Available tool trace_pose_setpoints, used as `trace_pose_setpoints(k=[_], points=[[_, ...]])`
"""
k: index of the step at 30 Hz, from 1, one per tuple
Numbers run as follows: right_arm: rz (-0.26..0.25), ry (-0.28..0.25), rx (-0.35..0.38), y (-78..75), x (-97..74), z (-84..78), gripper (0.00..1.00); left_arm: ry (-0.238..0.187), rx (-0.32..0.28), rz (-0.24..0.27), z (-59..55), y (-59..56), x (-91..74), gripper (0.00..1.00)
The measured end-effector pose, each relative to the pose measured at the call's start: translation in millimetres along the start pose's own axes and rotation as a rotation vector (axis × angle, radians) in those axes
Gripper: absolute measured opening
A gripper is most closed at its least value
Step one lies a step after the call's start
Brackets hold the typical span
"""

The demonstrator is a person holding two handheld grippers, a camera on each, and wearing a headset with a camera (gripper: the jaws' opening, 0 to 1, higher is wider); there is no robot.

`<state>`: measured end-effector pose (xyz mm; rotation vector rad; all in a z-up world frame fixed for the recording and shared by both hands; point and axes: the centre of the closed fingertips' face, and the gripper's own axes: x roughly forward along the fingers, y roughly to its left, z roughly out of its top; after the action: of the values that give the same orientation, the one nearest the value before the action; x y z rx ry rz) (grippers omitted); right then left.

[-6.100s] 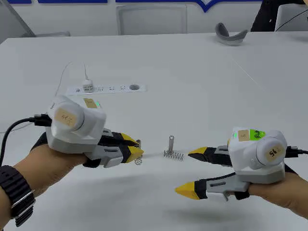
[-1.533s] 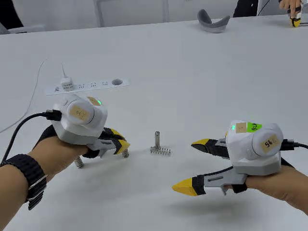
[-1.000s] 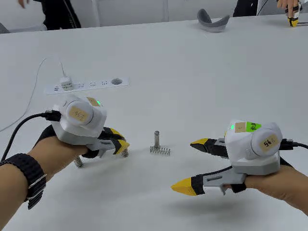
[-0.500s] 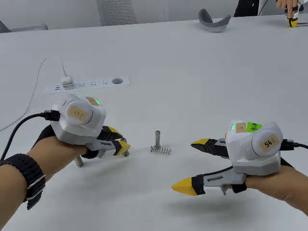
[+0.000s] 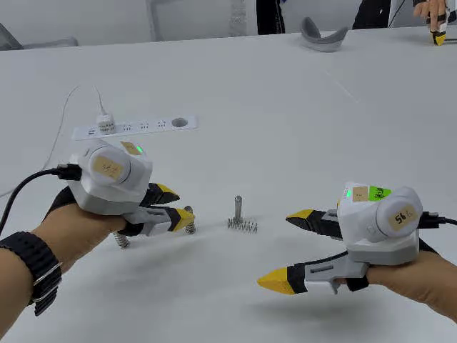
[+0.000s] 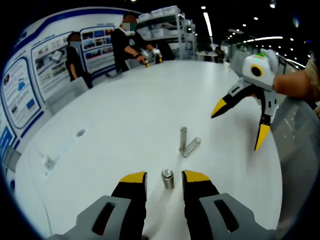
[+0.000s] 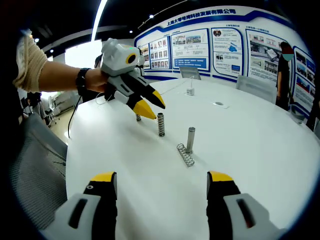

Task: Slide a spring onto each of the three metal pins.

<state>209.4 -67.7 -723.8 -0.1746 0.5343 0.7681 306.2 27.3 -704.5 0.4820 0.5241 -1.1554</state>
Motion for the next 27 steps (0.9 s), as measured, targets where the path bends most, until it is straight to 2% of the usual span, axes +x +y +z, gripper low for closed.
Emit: trace_pose_setpoints(k=[3,8,18,27], points=[[0.002,0.001,-0.001,0.7,0.8,-0.2,0.74,-0.009,0.0,0.003,0.6,0.4,-2.9,0.28],[0.006,0.001,-0.002,1.8,1.9,0.1,0.74,-0.027,-0.008,0.005,3.3,-5.1,-9.9,0.29],[0.009,0.0,-0.006,3.2,3.3,1.4,0.74,-0.055,-0.037,0.015,1.3,-11.9,-23.0,0.31],[0.009,-0.003,-0.009,2.7,3.9,3.1,0.74,-0.096,-0.062,0.015,1.8,-24.0,-36.5,0.32]])
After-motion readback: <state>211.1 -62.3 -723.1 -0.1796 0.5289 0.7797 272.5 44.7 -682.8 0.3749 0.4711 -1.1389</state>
